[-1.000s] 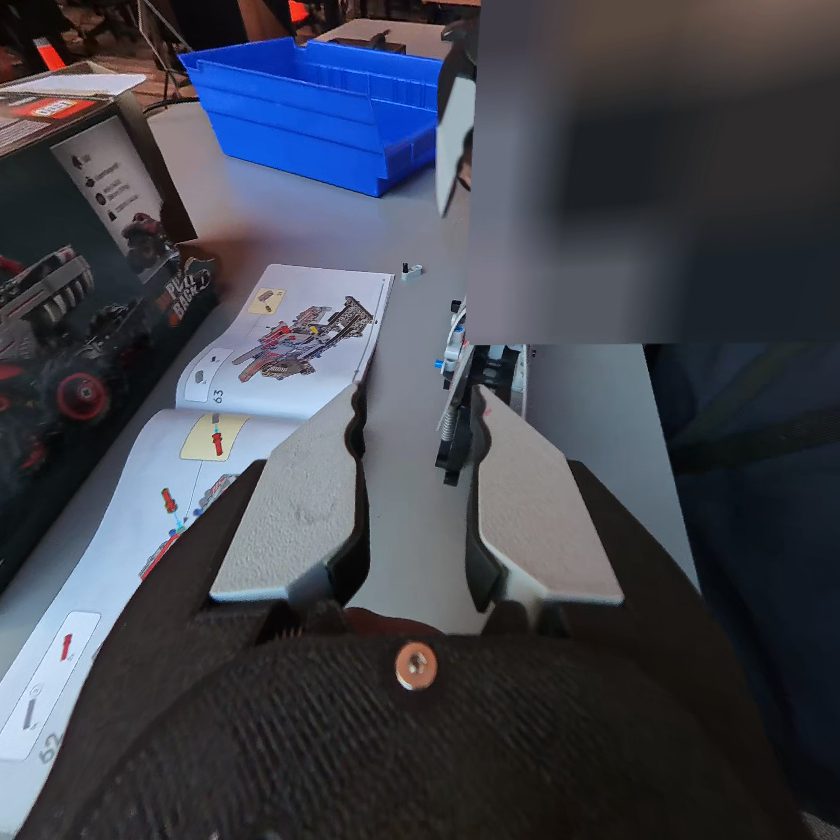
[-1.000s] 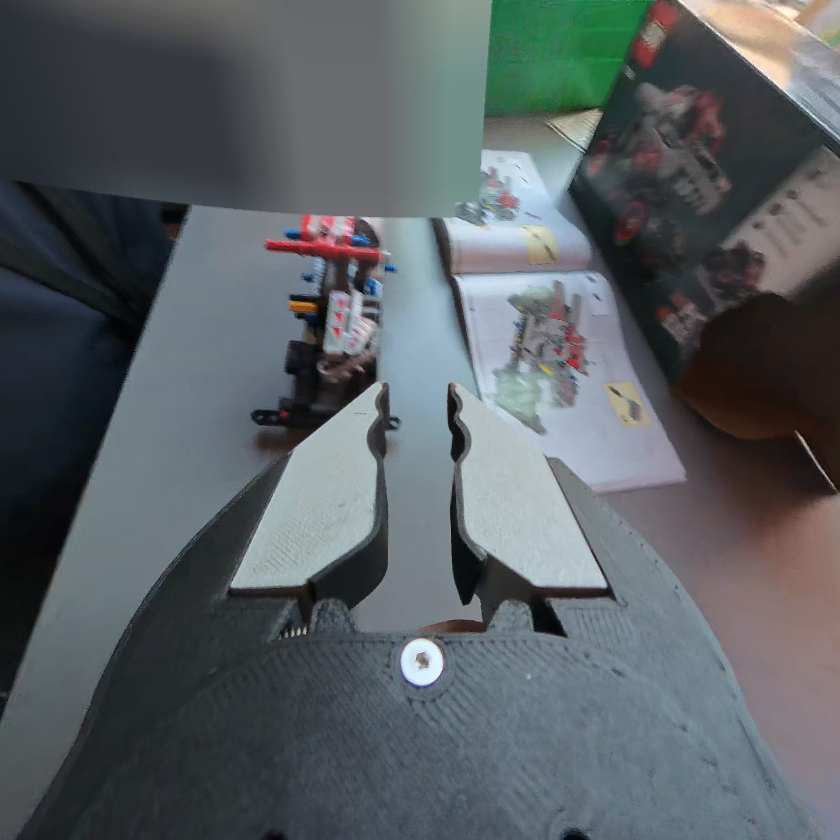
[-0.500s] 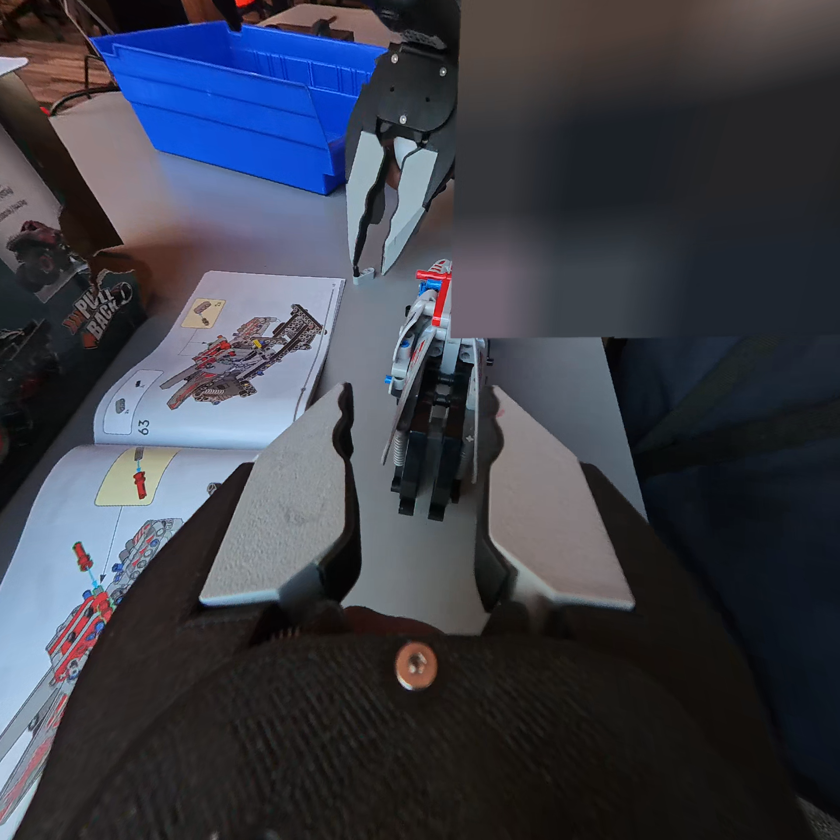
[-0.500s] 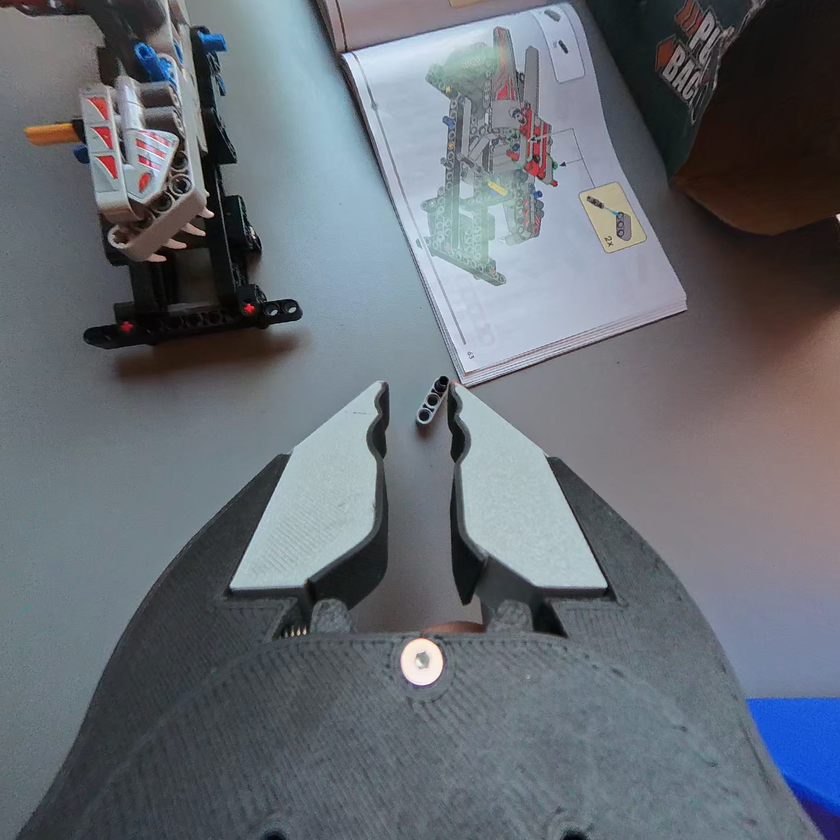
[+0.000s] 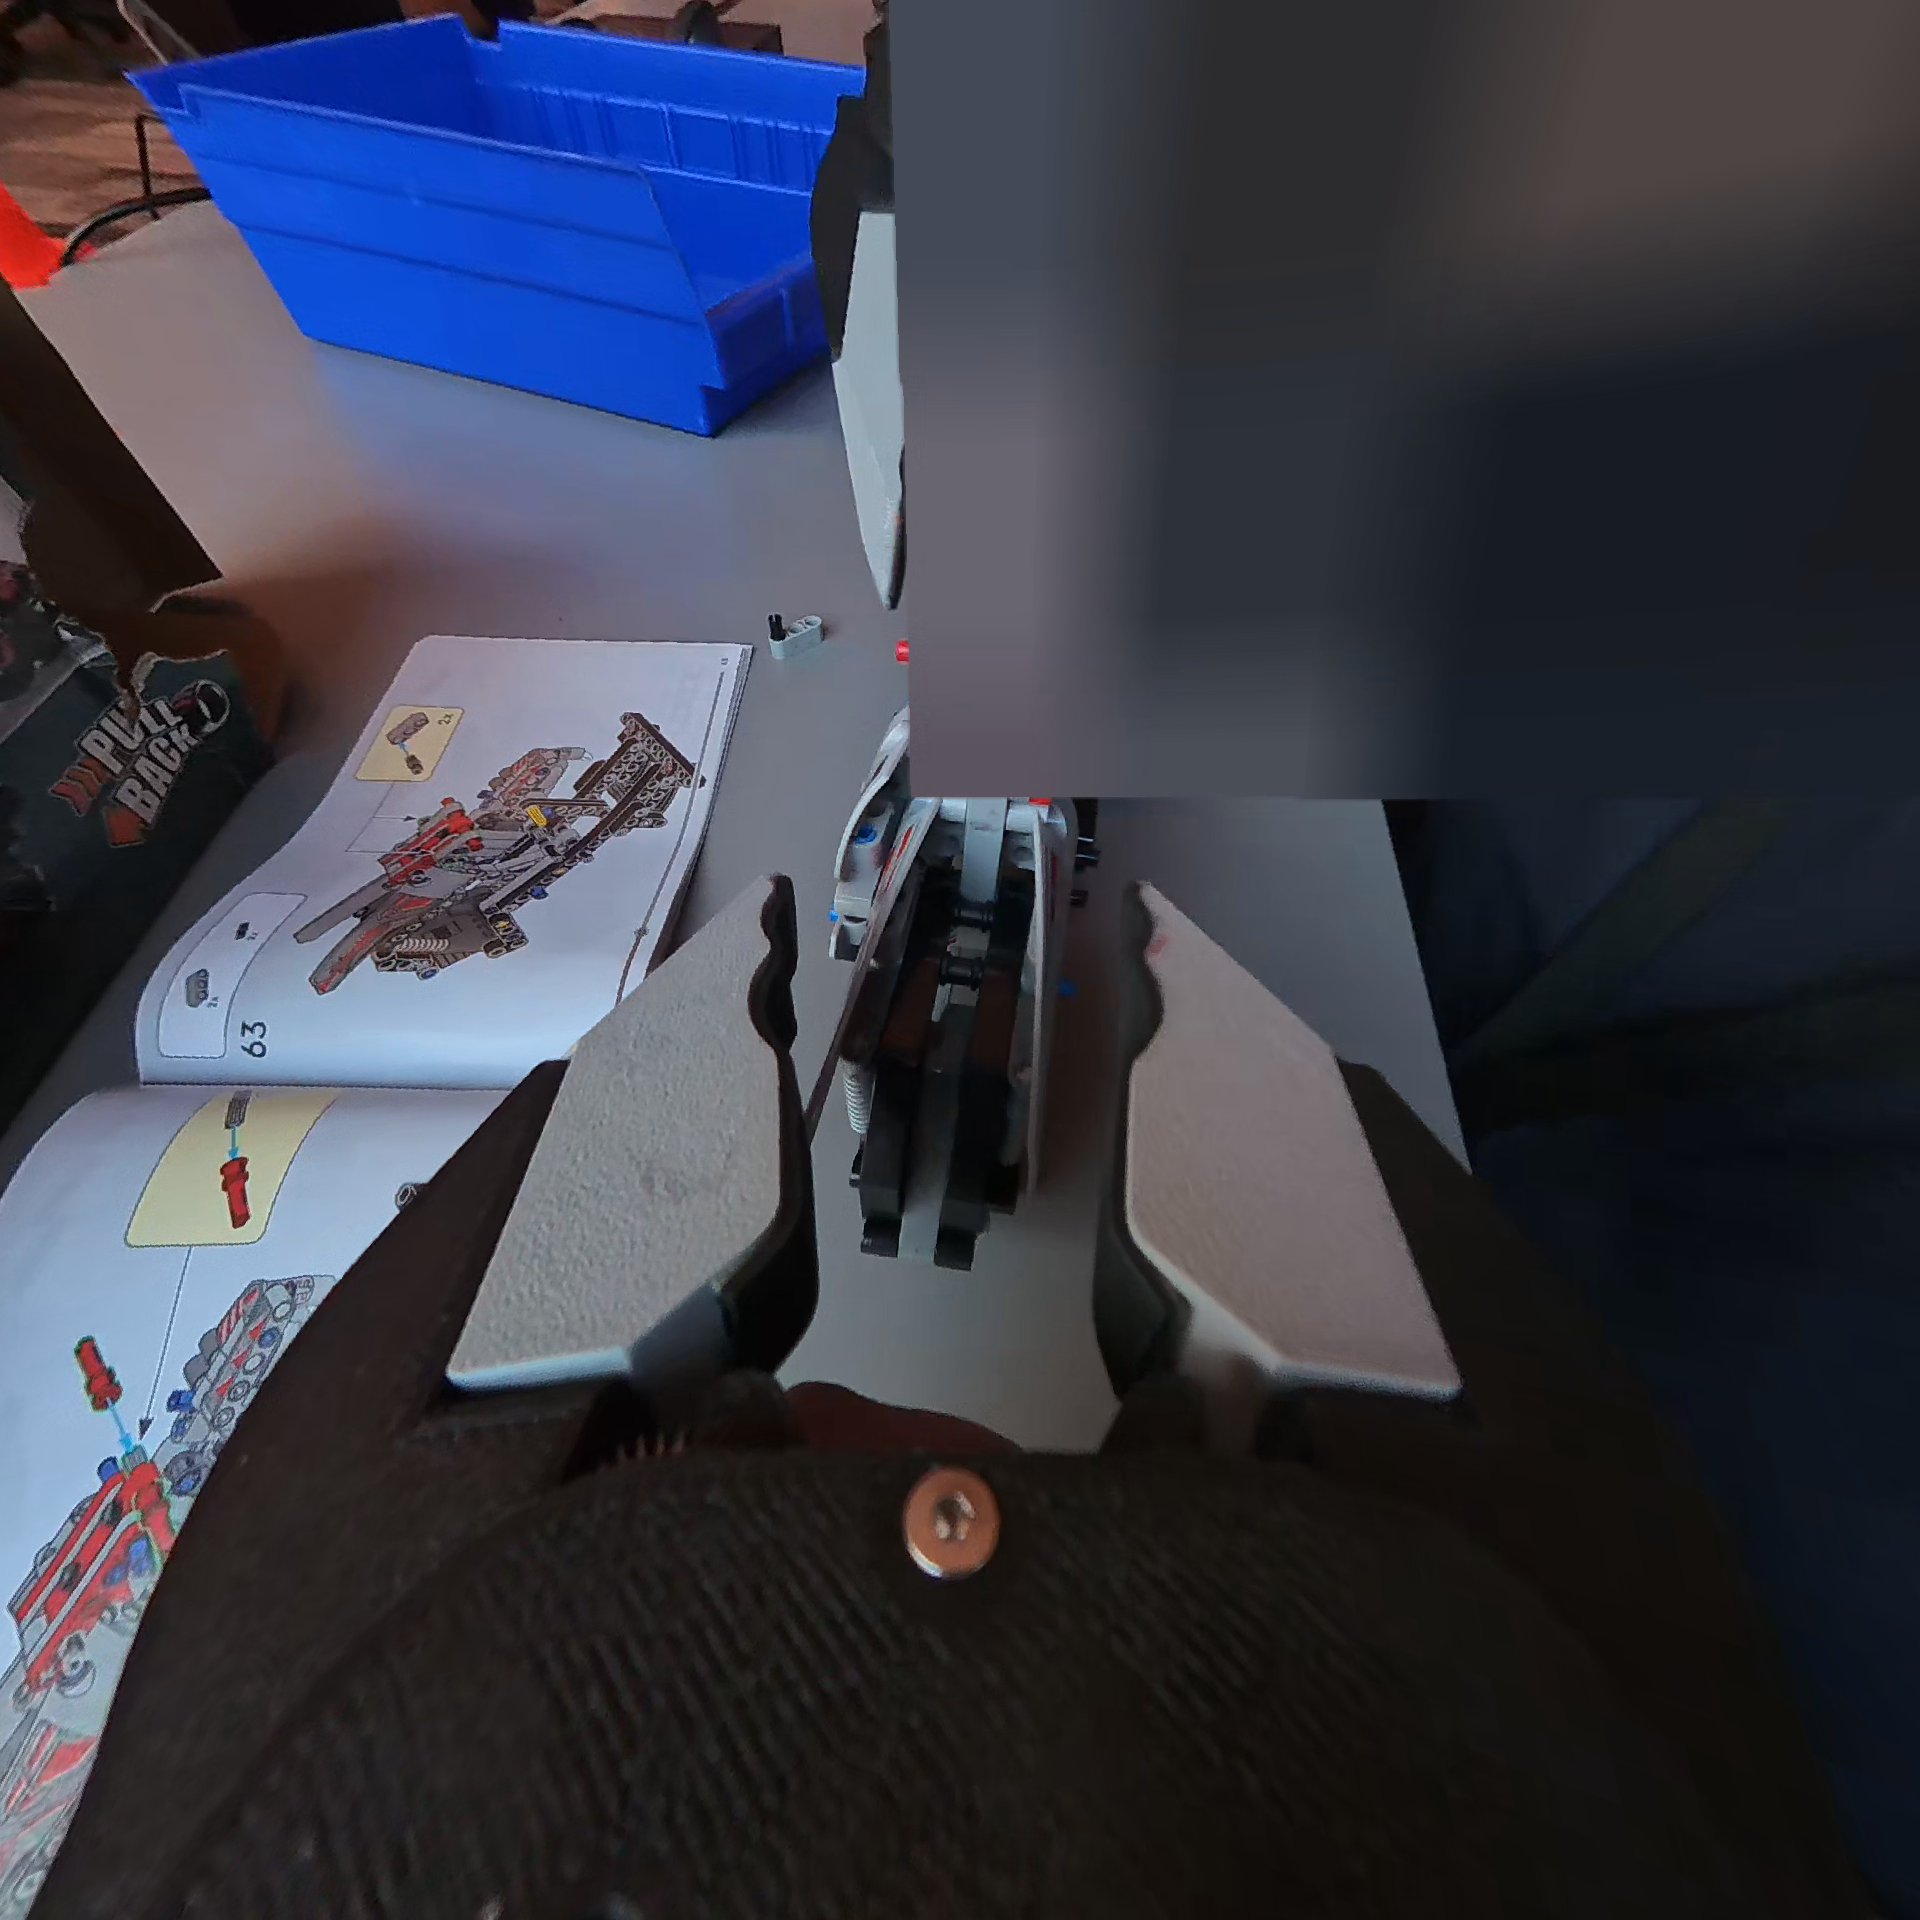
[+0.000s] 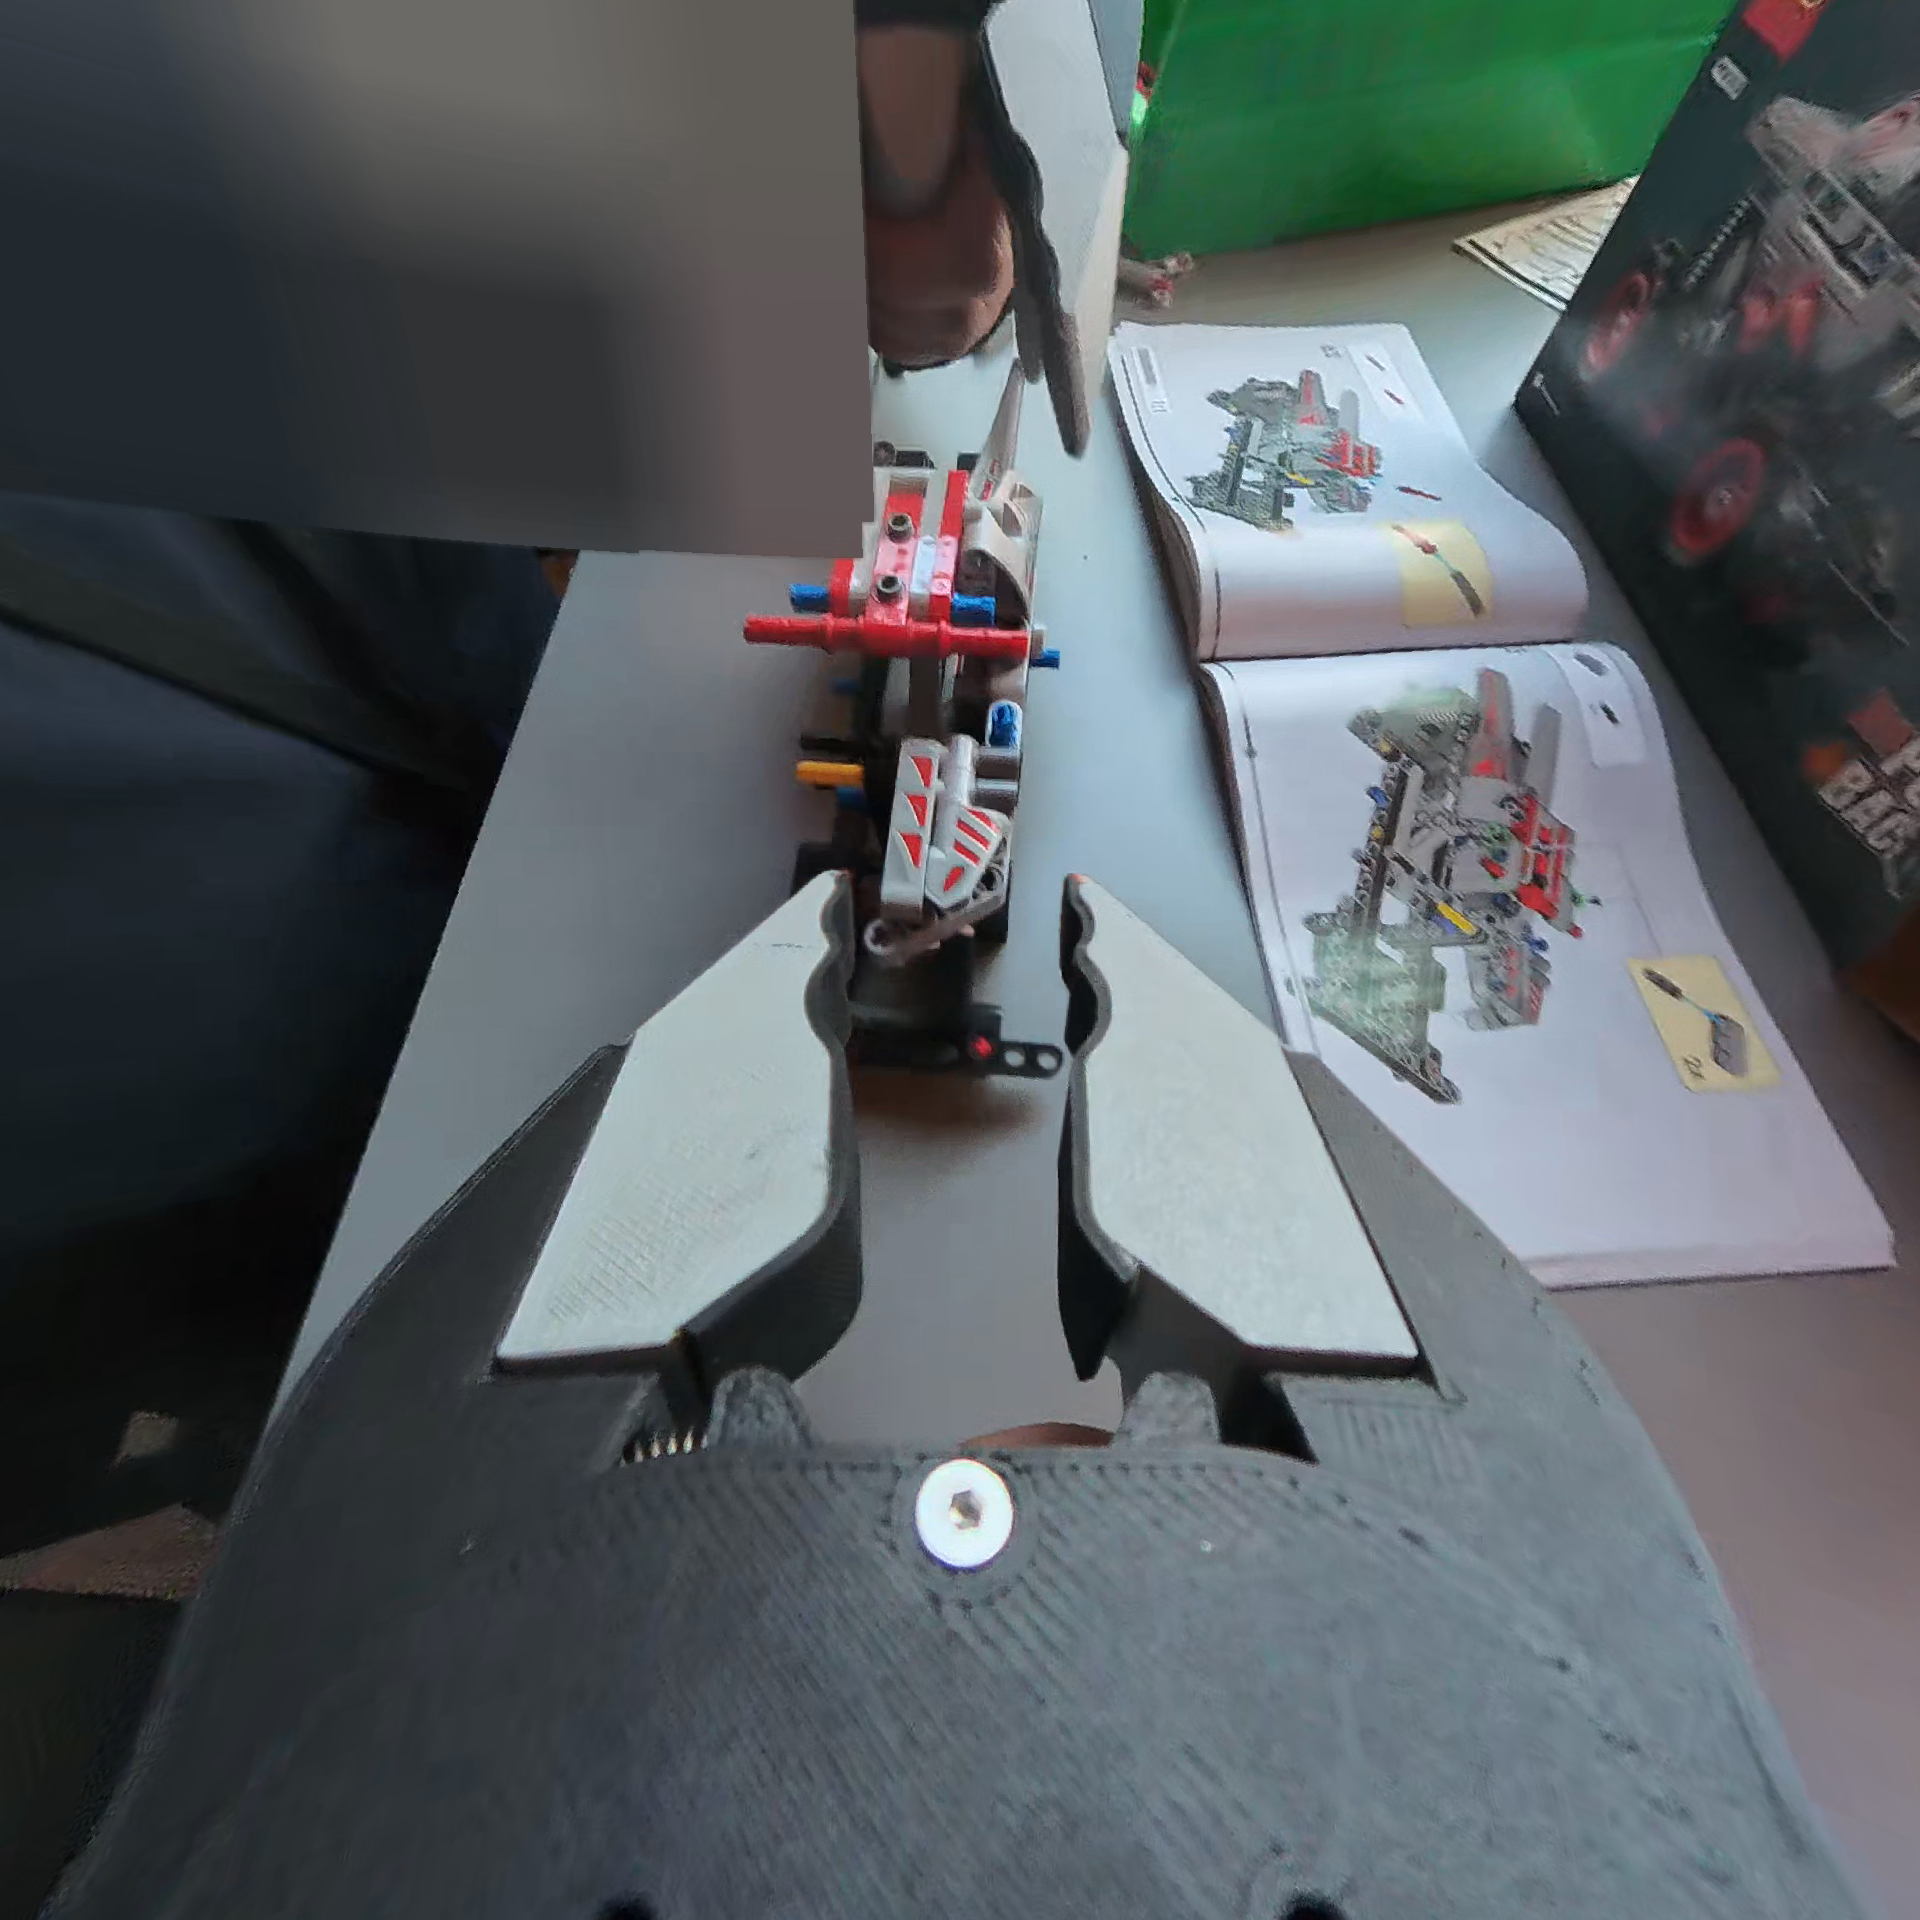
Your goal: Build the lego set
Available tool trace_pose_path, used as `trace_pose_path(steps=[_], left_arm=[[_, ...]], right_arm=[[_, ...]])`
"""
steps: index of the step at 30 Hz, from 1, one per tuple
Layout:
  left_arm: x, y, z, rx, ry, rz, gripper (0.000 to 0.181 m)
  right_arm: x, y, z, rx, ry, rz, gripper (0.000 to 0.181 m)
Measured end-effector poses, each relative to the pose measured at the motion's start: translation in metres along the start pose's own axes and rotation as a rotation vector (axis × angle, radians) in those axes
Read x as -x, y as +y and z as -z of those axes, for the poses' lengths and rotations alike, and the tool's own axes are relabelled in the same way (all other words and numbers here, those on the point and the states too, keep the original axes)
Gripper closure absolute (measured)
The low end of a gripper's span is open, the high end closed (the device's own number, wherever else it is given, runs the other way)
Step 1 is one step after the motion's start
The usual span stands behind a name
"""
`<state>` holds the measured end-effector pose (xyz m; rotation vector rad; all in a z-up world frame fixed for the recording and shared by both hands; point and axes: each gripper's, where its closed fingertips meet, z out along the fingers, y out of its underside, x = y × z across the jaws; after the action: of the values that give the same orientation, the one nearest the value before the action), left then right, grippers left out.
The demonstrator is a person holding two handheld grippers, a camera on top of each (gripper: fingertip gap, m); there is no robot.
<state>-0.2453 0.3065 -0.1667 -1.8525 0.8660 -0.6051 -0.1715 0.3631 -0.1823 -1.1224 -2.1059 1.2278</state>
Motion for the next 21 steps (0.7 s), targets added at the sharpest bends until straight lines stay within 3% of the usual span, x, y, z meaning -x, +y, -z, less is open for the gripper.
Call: trace_pose_path(steps=[6,11,21], left_arm=[[-0.001,0.005,-0.008,0.033,-0.001,-0.008,0.124],[0.002,0.005,-0.006,0.024,-0.006,0.005,0.125],[0.017,-0.008,0.033,-0.062,-0.062,0.016,0.126]], right_arm=[[0.004,0.006,-0.013,0.045,0.001,0.02,0.146],[0.001,0.003,-0.005,0.02,0.013,0.02,0.146],[-0.014,-0.01,0.029,-0.1,0.076,0.021,0.149]])
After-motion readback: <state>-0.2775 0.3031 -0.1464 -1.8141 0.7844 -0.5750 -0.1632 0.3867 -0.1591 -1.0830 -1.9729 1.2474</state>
